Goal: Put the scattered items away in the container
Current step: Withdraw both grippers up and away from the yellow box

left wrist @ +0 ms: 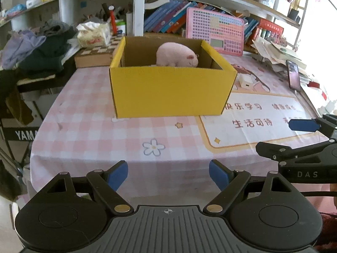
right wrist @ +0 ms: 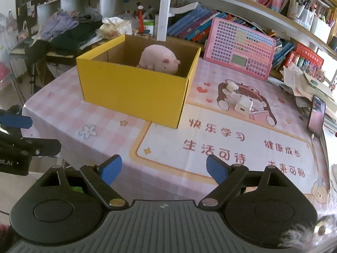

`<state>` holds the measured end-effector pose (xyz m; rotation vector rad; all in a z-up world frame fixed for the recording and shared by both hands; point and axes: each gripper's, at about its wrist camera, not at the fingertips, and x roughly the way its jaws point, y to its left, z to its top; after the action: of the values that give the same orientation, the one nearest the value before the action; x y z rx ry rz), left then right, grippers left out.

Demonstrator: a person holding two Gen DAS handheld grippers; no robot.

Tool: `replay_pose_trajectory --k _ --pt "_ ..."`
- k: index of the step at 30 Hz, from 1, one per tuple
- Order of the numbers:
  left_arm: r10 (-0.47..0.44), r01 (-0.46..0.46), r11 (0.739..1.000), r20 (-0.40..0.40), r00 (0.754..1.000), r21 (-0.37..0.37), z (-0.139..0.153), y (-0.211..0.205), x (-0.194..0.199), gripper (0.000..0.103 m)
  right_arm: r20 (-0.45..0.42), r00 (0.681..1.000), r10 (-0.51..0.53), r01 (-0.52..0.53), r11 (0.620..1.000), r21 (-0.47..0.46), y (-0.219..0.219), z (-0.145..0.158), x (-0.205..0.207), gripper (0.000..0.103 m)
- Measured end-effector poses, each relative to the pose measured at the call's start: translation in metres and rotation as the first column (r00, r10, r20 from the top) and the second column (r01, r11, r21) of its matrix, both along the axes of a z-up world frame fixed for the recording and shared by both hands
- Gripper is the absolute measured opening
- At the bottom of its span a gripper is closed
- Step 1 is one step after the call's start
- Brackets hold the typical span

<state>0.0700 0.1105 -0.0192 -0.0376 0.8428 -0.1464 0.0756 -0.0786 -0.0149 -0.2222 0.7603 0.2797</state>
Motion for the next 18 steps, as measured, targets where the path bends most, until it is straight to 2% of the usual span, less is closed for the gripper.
replay_pose_trajectory --k 18 --pt "-0.057 0.055 0.998 -0.057 0.997 -0.030 -0.017 -0.016 0.001 0.087 -0.040 0.998 -0.048 0.047 0.998 -0.029 -0.015 -0.007 -0.010 0.088"
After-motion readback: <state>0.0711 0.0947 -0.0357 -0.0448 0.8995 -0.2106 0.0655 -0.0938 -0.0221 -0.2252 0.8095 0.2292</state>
